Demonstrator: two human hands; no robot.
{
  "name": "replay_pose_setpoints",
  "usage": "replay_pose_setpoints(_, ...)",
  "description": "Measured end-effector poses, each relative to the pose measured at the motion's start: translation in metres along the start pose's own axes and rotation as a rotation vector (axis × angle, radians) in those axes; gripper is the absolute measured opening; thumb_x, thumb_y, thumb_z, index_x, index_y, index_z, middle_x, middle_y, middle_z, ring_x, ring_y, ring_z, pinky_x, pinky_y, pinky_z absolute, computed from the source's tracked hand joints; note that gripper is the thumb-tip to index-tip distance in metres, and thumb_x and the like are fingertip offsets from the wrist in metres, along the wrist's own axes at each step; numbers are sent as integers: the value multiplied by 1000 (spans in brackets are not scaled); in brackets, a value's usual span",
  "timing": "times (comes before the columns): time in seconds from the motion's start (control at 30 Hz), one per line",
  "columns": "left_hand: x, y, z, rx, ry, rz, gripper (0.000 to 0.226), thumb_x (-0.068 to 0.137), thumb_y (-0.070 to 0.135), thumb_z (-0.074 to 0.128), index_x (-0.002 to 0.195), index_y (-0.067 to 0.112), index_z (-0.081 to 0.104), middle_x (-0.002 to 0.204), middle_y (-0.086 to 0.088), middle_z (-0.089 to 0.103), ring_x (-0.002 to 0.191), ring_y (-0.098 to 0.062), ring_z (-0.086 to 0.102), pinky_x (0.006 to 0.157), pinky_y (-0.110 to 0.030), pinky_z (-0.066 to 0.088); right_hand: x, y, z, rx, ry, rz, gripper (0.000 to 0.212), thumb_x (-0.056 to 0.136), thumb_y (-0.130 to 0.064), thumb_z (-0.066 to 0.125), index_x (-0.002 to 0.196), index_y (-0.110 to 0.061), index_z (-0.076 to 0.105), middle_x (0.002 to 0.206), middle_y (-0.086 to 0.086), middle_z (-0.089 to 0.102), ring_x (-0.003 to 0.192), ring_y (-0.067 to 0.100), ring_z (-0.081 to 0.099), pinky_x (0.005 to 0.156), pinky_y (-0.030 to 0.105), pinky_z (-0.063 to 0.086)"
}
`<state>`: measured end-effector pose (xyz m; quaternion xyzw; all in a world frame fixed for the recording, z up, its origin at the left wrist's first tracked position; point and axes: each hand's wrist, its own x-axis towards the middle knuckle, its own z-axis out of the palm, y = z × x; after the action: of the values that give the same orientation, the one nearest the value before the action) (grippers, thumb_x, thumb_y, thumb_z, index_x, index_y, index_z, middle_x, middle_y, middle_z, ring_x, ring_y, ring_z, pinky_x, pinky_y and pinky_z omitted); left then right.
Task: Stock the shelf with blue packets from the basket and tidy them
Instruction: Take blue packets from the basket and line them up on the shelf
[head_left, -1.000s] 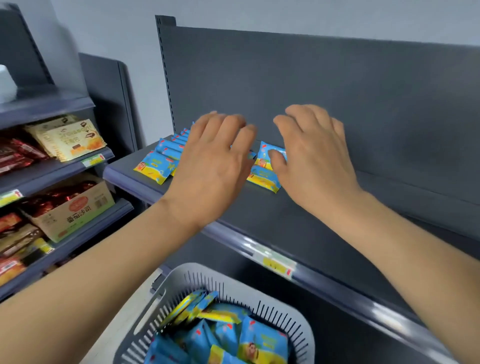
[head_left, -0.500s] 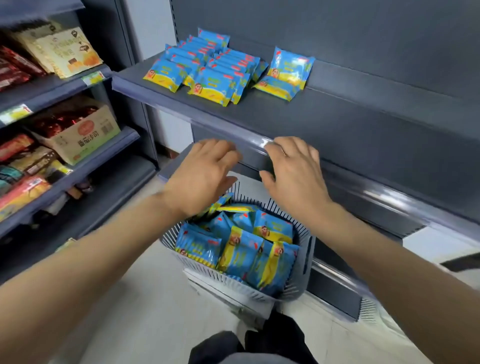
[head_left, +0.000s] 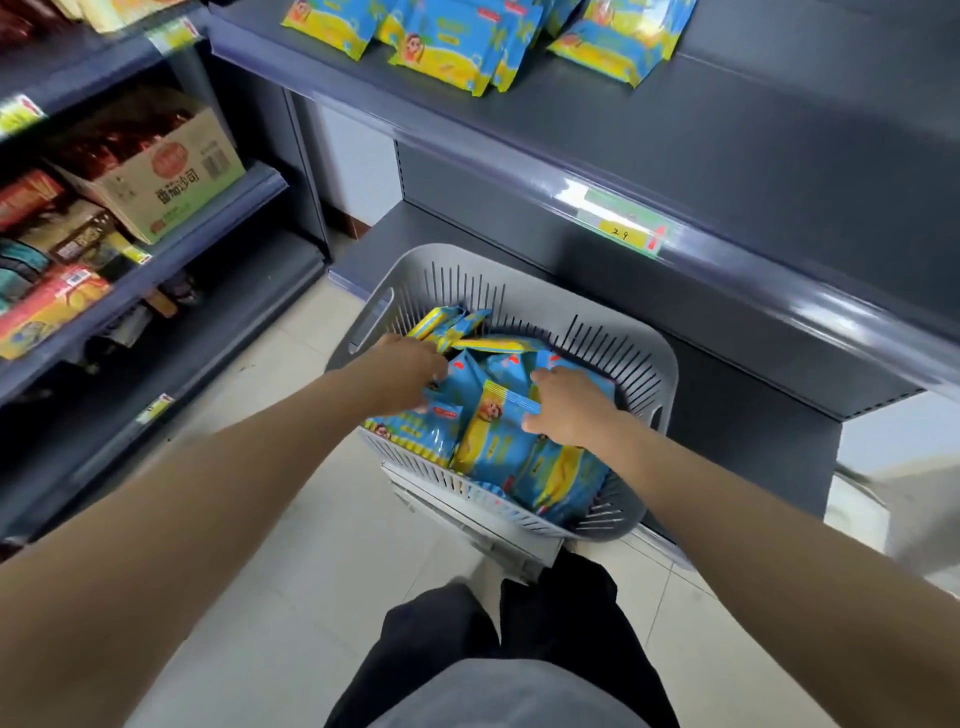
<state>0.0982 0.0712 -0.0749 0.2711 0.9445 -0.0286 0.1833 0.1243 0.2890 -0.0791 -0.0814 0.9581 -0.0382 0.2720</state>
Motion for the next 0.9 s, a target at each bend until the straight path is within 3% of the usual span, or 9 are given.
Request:
replay_pose_setpoints(0.2,13,-8,25,70,-153,-32,41,83,28,64,122,24,52,119,3,55,111,-20,52,97,-35,36,15,4,23,50,-87,1,63,82,-27,65,135,-5,38,129,15,51,112,32,51,91,43,48)
replay_pose_setpoints(0.37,18,-10,27,44,-183,-48,40,81,24,65,120,23,53,116,2,53,107,-21,52,91,-34,36,19,1,28,166,-52,25,29,82,-12,63,103,-8,43,81,6,47,70,20,46,58,34,37)
replay_pose_setpoints(0.43,17,-12,26,73,-214,-62,44,81,23,66,123,23,54,115,2,54,108,-21,52,91,-36,37,20,-3,30,253,-61,51,36,80,-12,66,108,-8,43,92,10,54,74,22,52,62,34,42)
replay_pose_setpoints(0.53,15,-15,29,106,-264,-81,46,79,25,67,123,23,55,110,2,60,105,-22,55,91,-35,36,22,-7,31,363,-108,100,63,76,-18,74,129,-4,43,123,14,53,104,28,56,78,33,46)
replay_pose_setpoints(0.63,12,-15,26,55,-265,-82,40,76,24,71,114,20,59,97,4,59,97,-21,56,89,-34,36,23,-9,31,466,-134,141,53,75,-21,76,119,-5,54,114,9,54,100,24,57,74,27,43)
replay_pose_setpoints(0.73,6,-16,12,-32,-186,-85,34,74,17,69,107,19,62,93,1,61,83,-19,52,71,-28,34,21,-12,26,655,-142,158,63,78,-12,70,134,-3,43,134,13,49,112,27,54,84,30,45)
replay_pose_setpoints(0.83,2,-18,-14,-85,-83,-71,28,72,14,67,100,13,63,83,0,56,74,-19,47,61,-26,33,16,-14,6,748,-78,102,26,81,-9,60,106,-5,53,92,11,59,67,17,51,55,25,41)
replay_pose_setpoints(0.87,1,-18,-24,-103,-45,-70,26,72,15,67,98,13,63,83,0,56,74,-19,48,60,-26,34,13,-14,-5,737,-39,81,11,82,-9,57,90,-11,50,77,5,51,58,14,43,48,23,34)
replay_pose_setpoints(0.9,0,-19,-35,-125,-6,-72,25,72,15,68,96,13,64,85,-2,59,74,-20,49,61,-26,36,11,-12,-17,732,7,50,14,84,-9,54,79,-16,43,68,2,43,53,13,37,44,22,30)
